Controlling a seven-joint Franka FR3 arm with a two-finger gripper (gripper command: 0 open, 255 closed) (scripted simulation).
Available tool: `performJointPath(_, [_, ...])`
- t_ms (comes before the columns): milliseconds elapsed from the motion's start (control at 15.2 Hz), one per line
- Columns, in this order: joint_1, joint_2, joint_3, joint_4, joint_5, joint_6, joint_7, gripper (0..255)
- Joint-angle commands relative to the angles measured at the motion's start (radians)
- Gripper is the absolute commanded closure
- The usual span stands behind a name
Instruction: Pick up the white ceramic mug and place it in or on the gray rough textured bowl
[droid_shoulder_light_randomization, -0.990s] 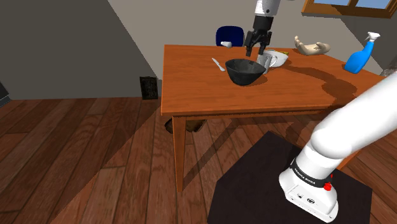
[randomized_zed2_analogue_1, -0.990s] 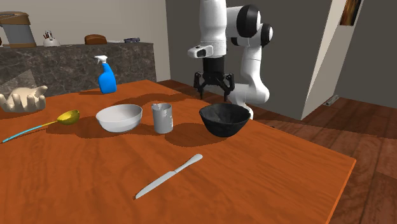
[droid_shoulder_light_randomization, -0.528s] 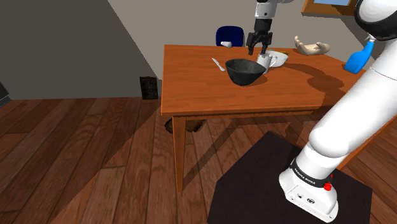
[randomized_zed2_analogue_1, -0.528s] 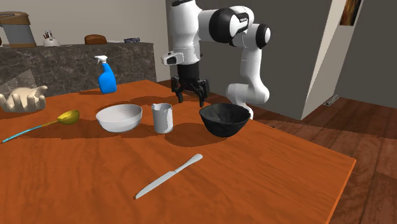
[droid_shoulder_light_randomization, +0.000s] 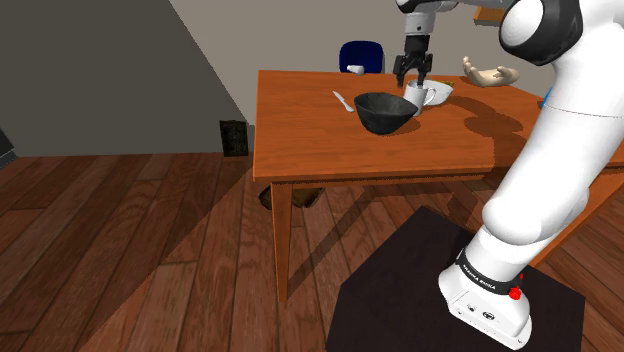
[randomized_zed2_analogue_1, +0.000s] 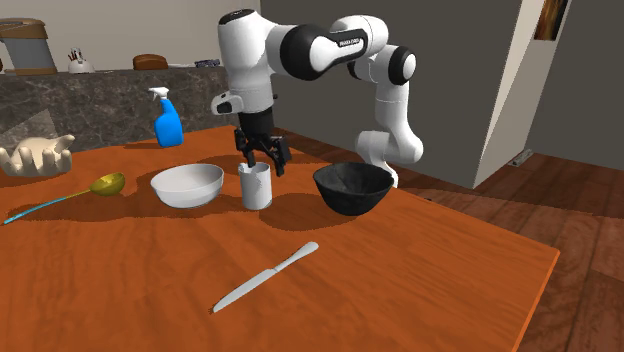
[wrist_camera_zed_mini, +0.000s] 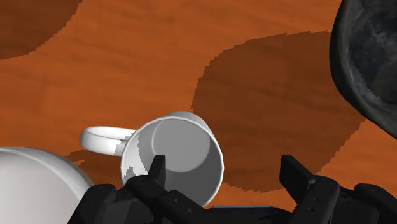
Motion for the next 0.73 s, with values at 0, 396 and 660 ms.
performJointPath(0, [-0.002,0.002,-0.002,-0.021,-0.001,0.021,-0.001,0])
performJointPath(396, [0.001,-0.016,-0.001,-0.104,-0.007,0.088,0.004,0])
performJointPath(660, [0.001,-0.016,-0.001,-0.104,-0.007,0.087,0.004,0])
